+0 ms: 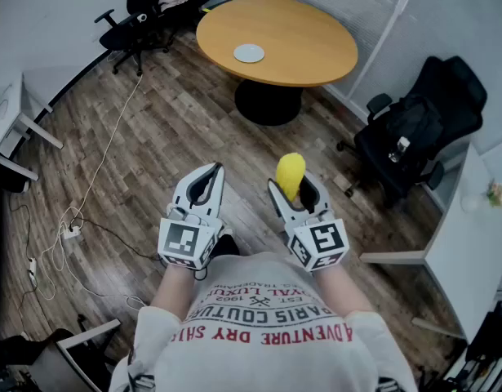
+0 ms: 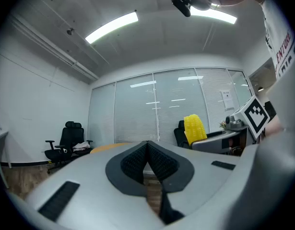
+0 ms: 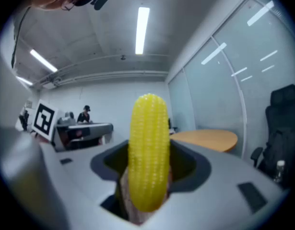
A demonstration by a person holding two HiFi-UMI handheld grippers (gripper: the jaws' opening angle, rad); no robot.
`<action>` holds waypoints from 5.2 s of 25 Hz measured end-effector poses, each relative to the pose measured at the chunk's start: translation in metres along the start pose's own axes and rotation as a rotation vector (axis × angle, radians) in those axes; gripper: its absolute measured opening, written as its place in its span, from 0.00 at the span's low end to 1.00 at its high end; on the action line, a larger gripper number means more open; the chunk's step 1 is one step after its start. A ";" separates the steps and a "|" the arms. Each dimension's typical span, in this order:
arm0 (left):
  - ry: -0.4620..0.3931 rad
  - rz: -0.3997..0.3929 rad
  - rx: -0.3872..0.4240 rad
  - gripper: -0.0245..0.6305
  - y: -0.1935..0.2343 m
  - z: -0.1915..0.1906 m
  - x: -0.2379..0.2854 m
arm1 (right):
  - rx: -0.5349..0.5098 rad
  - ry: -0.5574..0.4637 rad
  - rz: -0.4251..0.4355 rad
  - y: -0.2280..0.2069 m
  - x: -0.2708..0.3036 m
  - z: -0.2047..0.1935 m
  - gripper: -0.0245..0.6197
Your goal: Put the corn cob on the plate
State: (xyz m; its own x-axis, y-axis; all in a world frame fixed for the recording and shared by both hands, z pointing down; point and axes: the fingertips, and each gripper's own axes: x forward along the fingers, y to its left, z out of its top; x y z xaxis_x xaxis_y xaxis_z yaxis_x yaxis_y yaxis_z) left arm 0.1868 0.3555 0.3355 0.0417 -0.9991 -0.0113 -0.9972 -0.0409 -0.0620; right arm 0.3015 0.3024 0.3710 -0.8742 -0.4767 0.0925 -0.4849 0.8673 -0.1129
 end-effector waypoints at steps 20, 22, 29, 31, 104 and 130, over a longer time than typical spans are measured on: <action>0.040 -0.023 -0.057 0.09 0.025 -0.022 0.019 | 0.020 0.045 -0.036 -0.005 0.027 -0.008 0.45; 0.041 -0.026 -0.064 0.09 0.038 -0.024 0.026 | 0.021 0.048 -0.039 -0.005 0.041 -0.006 0.45; 0.037 -0.049 -0.065 0.09 0.093 -0.028 0.061 | 0.022 0.040 -0.067 -0.012 0.101 0.001 0.45; 0.035 -0.057 -0.061 0.09 0.112 -0.029 0.073 | 0.030 0.037 -0.079 -0.016 0.122 0.003 0.45; 0.163 -0.250 -0.121 0.09 0.399 -0.098 0.611 | 0.217 0.241 -0.289 -0.362 0.601 -0.001 0.45; 0.352 -0.610 -0.119 0.09 0.412 -0.199 0.685 | 0.458 0.704 -0.540 -0.360 0.653 -0.190 0.45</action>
State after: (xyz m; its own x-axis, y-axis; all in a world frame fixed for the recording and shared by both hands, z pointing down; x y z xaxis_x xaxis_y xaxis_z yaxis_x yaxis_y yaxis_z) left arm -0.2074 -0.3483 0.5006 0.5917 -0.7420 0.3152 -0.8035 -0.5749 0.1548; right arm -0.0900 -0.2934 0.6602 -0.3906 -0.4686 0.7924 -0.9058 0.3493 -0.2399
